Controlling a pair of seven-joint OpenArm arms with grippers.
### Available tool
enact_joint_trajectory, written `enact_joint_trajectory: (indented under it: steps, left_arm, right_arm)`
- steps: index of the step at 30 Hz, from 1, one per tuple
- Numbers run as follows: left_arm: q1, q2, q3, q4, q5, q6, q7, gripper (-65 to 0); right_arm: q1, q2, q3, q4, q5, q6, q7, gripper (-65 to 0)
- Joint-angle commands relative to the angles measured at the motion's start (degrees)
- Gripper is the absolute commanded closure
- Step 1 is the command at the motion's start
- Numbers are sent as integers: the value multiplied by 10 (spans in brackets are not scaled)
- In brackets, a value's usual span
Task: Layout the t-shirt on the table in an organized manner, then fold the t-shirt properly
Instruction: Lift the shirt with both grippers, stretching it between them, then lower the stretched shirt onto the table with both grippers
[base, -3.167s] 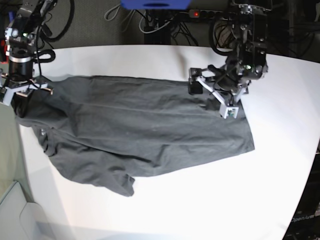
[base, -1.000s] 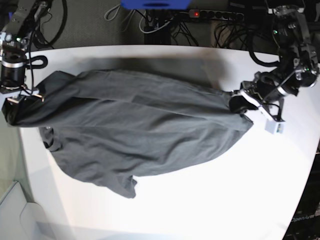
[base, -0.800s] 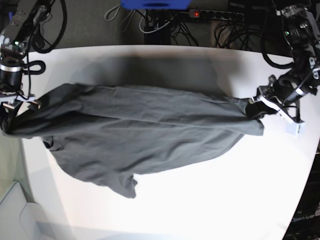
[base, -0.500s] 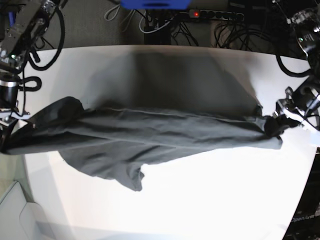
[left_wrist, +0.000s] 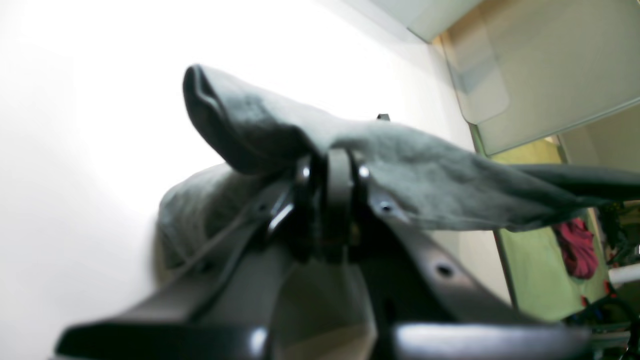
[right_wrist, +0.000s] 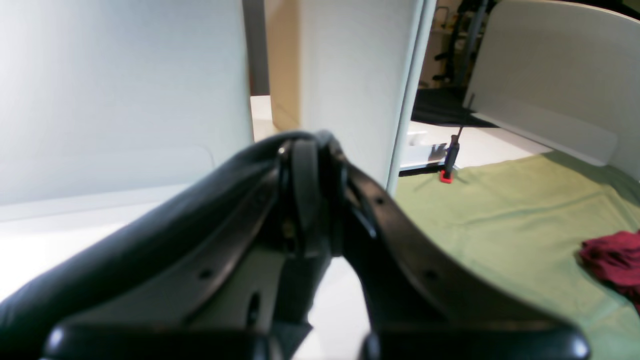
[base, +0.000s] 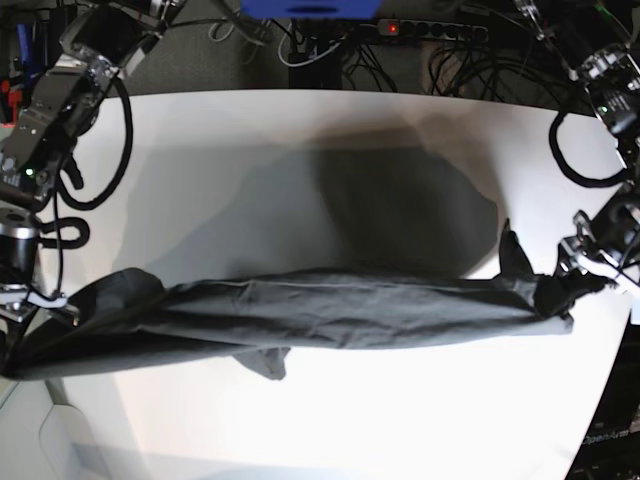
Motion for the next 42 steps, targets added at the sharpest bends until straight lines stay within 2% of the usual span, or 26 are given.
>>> enact_joint_trajectory:
  steps: [1, 3, 8, 12, 19, 28, 35, 39, 42]
  left_arm:
    - [-7, -9, -12, 11, -15, 3, -14, -2]
    - [-6, -11, -31, 11, -26, 3, -12, -2]
    - [6, -43, -73, 8, -75, 3, -12, -2]
    - [35, -57, -104, 11, -106, 3, -12, -2]
    - [70, -56, -157, 16, -182, 3, -10, -2]
    - [124, -56, -254, 23, -258, 3, -10, -2]
    - [107, -54, -247, 18, -243, 4, -14, -2]
    - [54, -49, -169, 10, -134, 8, -15, -2]
    - [13, -14, -118, -23, -43, 7, -16, -2]
  right_arm:
    - [8, 6, 9, 13, 0, -3, 23, 0]
    - [7, 6, 20, 13, 0, -3, 26, 0]
    - [6, 6, 55, 13, 0, -3, 63, 0]
    - [6, 7, 84, 16, 2, -3, 64, 0]
    - [-16, 35, 97, 17, 4, -3, 121, 0]
    - [-73, 35, 98, 17, 18, -4, 215, 0]
    - [-74, 35, 92, 13, 19, -4, 212, 0]
    - [-48, 35, 63, 11, 18, -4, 155, 0]
    - [-24, 38, 36, -10, 18, -4, 97, 0]
